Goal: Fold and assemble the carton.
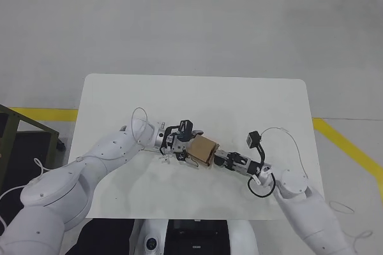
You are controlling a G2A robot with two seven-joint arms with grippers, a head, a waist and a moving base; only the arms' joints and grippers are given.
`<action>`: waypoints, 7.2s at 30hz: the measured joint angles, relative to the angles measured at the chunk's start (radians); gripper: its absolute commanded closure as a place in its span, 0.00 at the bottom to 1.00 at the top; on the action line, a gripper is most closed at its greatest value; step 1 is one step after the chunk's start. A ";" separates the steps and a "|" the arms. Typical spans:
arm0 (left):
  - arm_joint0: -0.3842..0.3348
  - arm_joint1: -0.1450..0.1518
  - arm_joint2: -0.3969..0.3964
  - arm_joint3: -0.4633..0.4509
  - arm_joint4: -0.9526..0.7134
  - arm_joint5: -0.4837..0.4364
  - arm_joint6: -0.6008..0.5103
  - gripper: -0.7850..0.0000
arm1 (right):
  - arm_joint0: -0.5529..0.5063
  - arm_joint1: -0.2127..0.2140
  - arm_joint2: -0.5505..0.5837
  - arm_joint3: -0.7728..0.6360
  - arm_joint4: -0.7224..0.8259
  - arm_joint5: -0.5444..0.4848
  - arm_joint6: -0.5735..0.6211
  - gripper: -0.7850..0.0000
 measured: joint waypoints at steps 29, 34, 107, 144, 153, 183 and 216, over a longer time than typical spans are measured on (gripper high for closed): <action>0.002 0.005 -0.007 -0.008 0.006 0.001 0.001 0.00 | -0.002 0.004 -0.005 -0.029 -0.129 0.097 -0.069 0.82; 0.003 0.008 -0.008 -0.009 0.006 0.002 0.002 0.00 | 0.004 0.004 -0.009 -0.044 -0.148 0.135 -0.077 0.82; 0.011 0.021 -0.015 -0.018 0.003 0.005 0.005 0.00 | -0.048 0.008 -0.009 -0.165 -0.222 0.174 -0.115 0.86; 0.034 0.052 -0.039 -0.010 0.020 0.042 0.042 0.00 | -0.121 0.020 0.021 -0.299 -0.271 0.169 -0.120 0.00; 0.065 0.114 -0.073 -0.023 -0.031 0.087 0.087 0.00 | -0.140 0.024 0.027 -0.329 -0.256 0.150 -0.100 0.00; 0.076 0.125 -0.170 -0.052 -0.101 0.044 -0.033 0.00 | -0.157 0.030 0.031 -0.349 -0.234 0.123 -0.097 0.00; 0.100 0.122 -0.225 -0.068 -0.025 0.035 0.035 0.00 | -0.185 0.039 0.054 -0.380 -0.232 0.103 -0.105 0.00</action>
